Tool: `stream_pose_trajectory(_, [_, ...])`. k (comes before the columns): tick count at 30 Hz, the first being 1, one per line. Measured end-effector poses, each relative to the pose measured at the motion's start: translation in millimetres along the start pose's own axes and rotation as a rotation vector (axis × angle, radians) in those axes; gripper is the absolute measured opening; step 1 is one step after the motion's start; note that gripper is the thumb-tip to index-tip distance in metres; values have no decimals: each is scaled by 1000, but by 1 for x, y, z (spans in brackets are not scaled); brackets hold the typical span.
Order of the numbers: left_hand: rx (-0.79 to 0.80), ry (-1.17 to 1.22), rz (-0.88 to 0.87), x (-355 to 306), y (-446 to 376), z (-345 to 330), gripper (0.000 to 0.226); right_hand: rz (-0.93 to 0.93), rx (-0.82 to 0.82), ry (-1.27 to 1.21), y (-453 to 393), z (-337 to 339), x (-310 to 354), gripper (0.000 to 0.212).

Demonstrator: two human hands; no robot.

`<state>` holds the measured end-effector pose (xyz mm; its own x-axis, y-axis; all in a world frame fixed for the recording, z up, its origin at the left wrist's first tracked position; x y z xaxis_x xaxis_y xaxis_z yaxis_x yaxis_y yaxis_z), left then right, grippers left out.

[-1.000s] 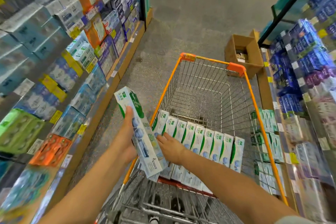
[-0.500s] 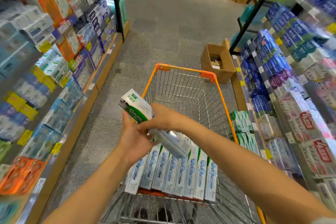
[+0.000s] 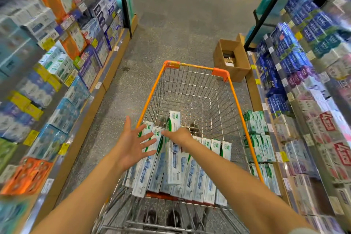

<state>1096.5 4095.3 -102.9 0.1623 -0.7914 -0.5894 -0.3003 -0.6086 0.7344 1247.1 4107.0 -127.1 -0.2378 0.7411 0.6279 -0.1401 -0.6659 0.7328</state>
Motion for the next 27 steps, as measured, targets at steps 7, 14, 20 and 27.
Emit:
stream_pose_trajectory(7, [11,54,-9,13,4,23,69,-85,-118,-112,-43,-51,-57,53])
stream_pose_trajectory(14, [-11,56,-11,23,3,27,65,-31,-138,-23,-53,-62,-65,103])
stream_pose_trajectory(20, [42,11,-30,12,6,-5,61,20,-215,8,-22,-23,-39,64])
stream_pose_trajectory(27, [197,-263,-263,-30,40,-136,49,436,-600,99,140,150,33,83])
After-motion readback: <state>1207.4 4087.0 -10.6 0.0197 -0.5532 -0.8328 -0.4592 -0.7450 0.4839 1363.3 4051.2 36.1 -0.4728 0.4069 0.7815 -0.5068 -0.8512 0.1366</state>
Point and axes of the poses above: each hand's wrist, its own y-axis away from the middle knuckle, its own z-axis out of the back of the hand, x = y × z, the point moved 6 cm from there along -y, towards the middle knuckle, and after that the axes turned 13 degrees about -y, right-handed, at the moved point
